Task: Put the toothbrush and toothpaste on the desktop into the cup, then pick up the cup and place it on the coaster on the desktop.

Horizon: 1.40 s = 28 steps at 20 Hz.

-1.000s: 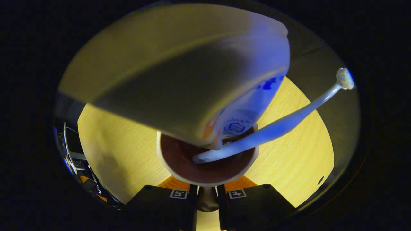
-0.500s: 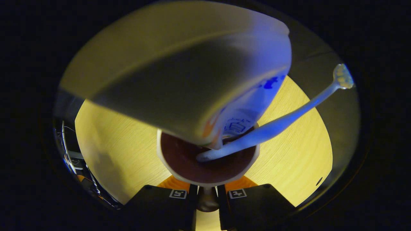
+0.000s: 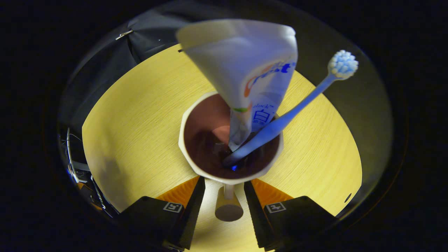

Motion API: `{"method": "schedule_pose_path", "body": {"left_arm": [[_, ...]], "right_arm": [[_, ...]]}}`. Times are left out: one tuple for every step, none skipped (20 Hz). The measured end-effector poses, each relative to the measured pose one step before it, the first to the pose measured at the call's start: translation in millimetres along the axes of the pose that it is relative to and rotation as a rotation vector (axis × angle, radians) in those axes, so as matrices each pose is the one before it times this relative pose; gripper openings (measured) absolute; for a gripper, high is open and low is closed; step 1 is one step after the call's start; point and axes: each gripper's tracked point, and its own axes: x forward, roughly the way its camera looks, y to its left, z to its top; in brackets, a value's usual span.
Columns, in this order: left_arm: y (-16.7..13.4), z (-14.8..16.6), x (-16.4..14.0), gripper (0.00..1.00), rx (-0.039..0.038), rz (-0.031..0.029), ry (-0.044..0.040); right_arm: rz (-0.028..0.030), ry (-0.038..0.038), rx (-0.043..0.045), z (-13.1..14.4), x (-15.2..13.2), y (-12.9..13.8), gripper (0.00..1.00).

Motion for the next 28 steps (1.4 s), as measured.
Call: {"method": "schedule_pose_path", "body": {"left_arm": [[-2.16, 2.29, -2.51, 0.52, 0.00313, -0.00302, -0.00068], [-1.92, 2.56, -1.80, 0.52, 0.00423, -0.00188, -0.00122], [-2.61, 2.92, -2.12, 0.52, 0.00501, -0.00339, -0.00083], [-3.05, 2.95, -2.63, 0.52, 0.00594, -0.00576, -0.00216], [-4.01, 3.78, -2.07, 0.52, 0.00874, -0.00657, -0.00446], [-2.56, 3.38, -2.47, 0.52, 0.01215, -0.00462, -0.00264], [-2.34, 3.55, -2.03, 0.52, 0.01400, -0.00116, -0.00262], [-3.31, 4.26, -1.00, 0.52, 0.01130, -0.00139, -0.00205], [-3.82, 5.63, -2.26, 0.52, 0.01008, -0.00305, -0.00470], [-5.35, 4.62, 0.12, 0.52, 0.01169, -0.00493, -0.00660], [-6.09, 6.48, -4.57, 0.52, 0.01210, -0.00968, -0.00543], [-5.64, 5.23, -2.32, 0.52, 0.01373, -0.00724, -0.00485], [-6.09, 4.69, -2.92, 0.52, 0.01450, -0.00666, -0.00251], [-4.90, 3.60, -2.78, 0.52, 0.01563, -0.00649, -0.00379], [-4.95, 5.22, -3.48, 0.52, 0.01558, -0.00600, -0.00723], [-4.18, 4.69, -3.07, 0.52, 0.01098, -0.00806, -0.01221], [-5.34, 5.54, -4.67, 0.52, 0.00837, -0.00942, -0.01001], [-5.02, 4.30, -1.02, 0.52, 0.00773, -0.00626, -0.00625], [-5.31, 5.13, -2.06, 0.52, 0.00709, -0.00539, -0.00615], [-5.41, 6.06, -1.66, 0.52, 0.00642, -0.00349, -0.00788], [-5.84, 6.32, -3.56, 0.52, 0.00672, -0.00938, -0.01022], [-5.41, 6.16, -3.07, 0.52, 0.01063, -0.00939, -0.00976], [-4.36, 5.35, -3.98, 0.52, 0.01453, -0.00812, -0.00756], [-4.63, 4.61, -3.09, 0.53, 0.01744, -0.00748, -0.00629], [-4.79, 4.87, -4.27, 0.64, 0.01802, -0.00708, -0.00500], [-4.40, 3.62, -3.86, 0.56, 0.01681, -0.00834, -0.00658], [-4.95, 5.20, -4.34, 0.58, 0.01530, -0.00993, -0.00640], [0.13, 1.51, -10.26, 0.60, 0.01081, -0.00608, -0.00463]], "right_arm": [[-0.00749, -0.02186, 0.00312, 2.19, -4.60, -1.45, 0.74], [-0.00673, -0.02175, 0.00600, 2.21, -7.38, -1.58, 0.75], [0.00233, -0.02880, 0.00759, 2.66, -8.33, 0.97, 0.75], [0.00617, -0.02910, 0.00965, 3.94, -7.47, 1.67, 0.75], [0.00066, -0.03326, 0.00853, 4.89, -7.92, -0.14, 0.75], [-0.00173, -0.03867, 0.00630, 4.07, -13.36, -0.92, 0.75], [-0.00214, -0.03618, 0.00718, 3.70, -14.43, 1.83, 0.76], [0.00166, -0.04083, 0.00897, 5.16, -13.72, 1.78, 0.77], [0.00848, -0.04474, 0.00776, 6.16, -14.49, 5.02, 0.77], [0.00427, -0.04349, 0.01264, 5.32, -14.82, 2.74, 0.77], [0.00797, -0.05157, 0.01286, 7.44, -16.62, 5.76, 0.77], [0.00003, -0.05385, 0.00863, 7.69, -15.00, 3.71, 0.77], [-0.00374, -0.05301, 0.00072, 6.75, -16.27, 2.56, 0.78], [-0.00126, -0.04901, -0.00148, 7.77, -16.16, 2.56, 0.78], [0.00324, -0.04132, 0.00000, 5.47, -16.27, 5.54, 0.79], [-0.00333, -0.03629, -0.00399, 5.26, -16.88, 1.70, 0.79], [-0.00339, -0.03380, -0.00502, 5.96, -15.20, 2.49, 0.79], [-0.00275, -0.03651, 0.00355, 6.10, -14.26, 2.50, 0.78], [0.00127, -0.03492, 0.01112, 6.06, -14.43, 5.09, 0.79], [-0.00578, -0.03794, 0.01009, 6.20, -13.69, 3.16, 0.79], [-0.00943, -0.04197, 0.00017, 8.84, -14.38, 1.98, 0.79], [-0.01128, -0.03290, -0.00410, 6.09, -13.97, 0.52, 0.79], [-0.01167, -0.02669, -0.00292, 4.09, -15.15, 1.85, 0.79], [-0.01060, -0.02115, -0.00274, 2.16, -11.00, 1.67, 0.79], [-0.00762, -0.01478, 0.00040, 2.15, -12.51, 2.41, 0.80], [-0.00721, -0.00839, 0.00417, 1.87, -12.79, 2.06, 0.80], [-0.00987, -0.00972, 0.00243, 1.33, -11.10, 0.61, 0.81], [-0.01088, -0.01607, 0.00558, 0.38, -10.23, -0.21, 0.83]]}}
